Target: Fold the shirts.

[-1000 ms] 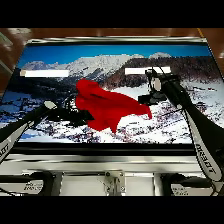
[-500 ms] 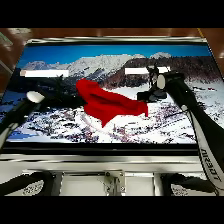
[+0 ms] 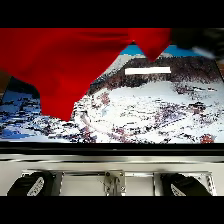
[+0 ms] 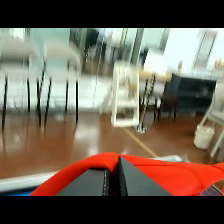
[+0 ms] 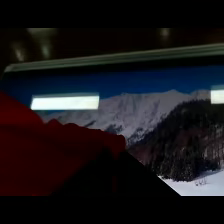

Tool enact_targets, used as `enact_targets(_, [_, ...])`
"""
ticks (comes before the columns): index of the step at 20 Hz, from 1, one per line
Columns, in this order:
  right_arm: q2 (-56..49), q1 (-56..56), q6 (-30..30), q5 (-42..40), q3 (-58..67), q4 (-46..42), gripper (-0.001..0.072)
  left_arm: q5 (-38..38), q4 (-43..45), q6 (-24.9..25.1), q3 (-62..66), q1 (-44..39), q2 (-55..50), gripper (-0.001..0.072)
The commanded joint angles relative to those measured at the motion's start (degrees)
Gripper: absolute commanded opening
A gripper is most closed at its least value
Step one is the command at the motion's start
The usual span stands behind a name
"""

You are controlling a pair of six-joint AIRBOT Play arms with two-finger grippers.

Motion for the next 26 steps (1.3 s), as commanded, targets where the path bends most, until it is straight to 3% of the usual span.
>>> enact_targets(1, [8.37,-0.04,0.17,-0.85,2.38,0.63,0.0061,-6.47,0.61,-1.95,6.67,1.29,3.52,0.0043])
enact_targets(8, [14.08,-0.04,-0.13,10.23,2.38,-0.22,0.0061,-21.16,1.84,-5.42,6.64,1.29,3.8,0.0043])
enact_targets(13, [14.19,-0.04,1.36,28.0,2.36,-4.5,0.006,-36.68,15.65,-13.97,6.45,1.36,3.8,0.0043])
enact_targets(17, [11.28,-0.02,3.82,30.1,-2.86,-4.02,0.006,-37.86,18.43,-16.59,-0.76,1.33,3.52,0.0043])
enact_targets(20, [4.76,-0.02,3.17,22.49,-12.02,-2.01,0.006,-31.89,18.4,-17.33,-11.67,1.33,2.47,0.0043])
enact_targets(26, [-16.55,-0.02,4.55,-16.96,-15.13,1.38,0.0061,-11.89,18.38,-16.63,-22.58,1.33,-7.85,0.0044])
